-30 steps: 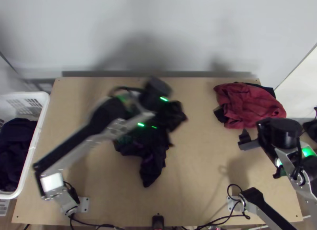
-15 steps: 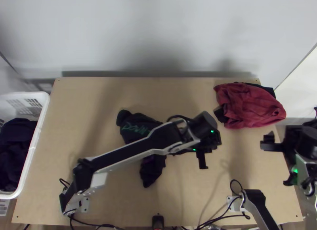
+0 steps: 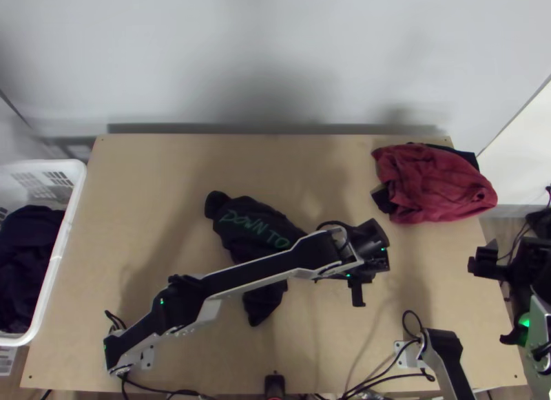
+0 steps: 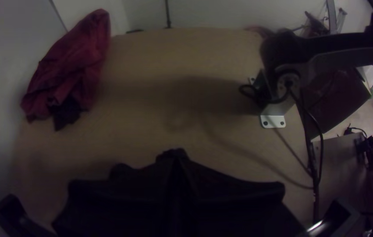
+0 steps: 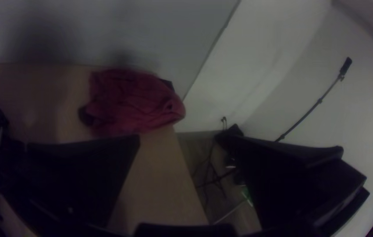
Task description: Fold the t-shirt
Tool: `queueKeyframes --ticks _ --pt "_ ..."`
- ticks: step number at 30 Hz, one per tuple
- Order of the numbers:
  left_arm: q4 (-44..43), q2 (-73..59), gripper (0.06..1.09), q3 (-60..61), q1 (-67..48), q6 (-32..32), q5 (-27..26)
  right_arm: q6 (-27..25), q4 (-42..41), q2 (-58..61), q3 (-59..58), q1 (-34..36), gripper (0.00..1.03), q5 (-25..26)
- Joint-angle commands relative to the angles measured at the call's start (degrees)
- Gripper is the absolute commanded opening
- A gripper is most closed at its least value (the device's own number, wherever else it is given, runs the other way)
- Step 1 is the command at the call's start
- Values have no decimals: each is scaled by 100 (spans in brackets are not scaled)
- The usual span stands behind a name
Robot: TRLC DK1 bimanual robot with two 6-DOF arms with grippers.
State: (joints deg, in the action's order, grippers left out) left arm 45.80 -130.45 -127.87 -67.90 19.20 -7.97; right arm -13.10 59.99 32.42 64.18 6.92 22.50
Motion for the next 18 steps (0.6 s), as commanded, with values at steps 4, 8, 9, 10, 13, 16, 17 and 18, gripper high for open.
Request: queueKeyframes --ticks 4,8,9,10,13,16,17,18 --pt "-98 -332 104 -9 -83 -197 14 -8 48 -105 -2 -15 96 -9" --pt "-230 -244 104 -194 -74 -391 41 -8 57 -96 -55 -59 97 -9" --pt "-230 -200 104 -238 -74 -382 76 -8 48 -87 -64 -77 97 -9" --pt "-238 -138 104 -256 -66 -373 138 1 48 -78 -73 -94 97 -18" --pt "-106 134 104 -212 40 -312 296 27 57 -34 -90 -200 97 -27" --pt "78 442 104 -45 260 -241 384 89 57 9 -160 -331 97 -79" --pt "227 530 104 -27 347 -206 410 106 75 36 -178 -393 97 -97" --pt "403 609 104 -18 427 -154 410 133 101 53 -196 -463 97 -106"
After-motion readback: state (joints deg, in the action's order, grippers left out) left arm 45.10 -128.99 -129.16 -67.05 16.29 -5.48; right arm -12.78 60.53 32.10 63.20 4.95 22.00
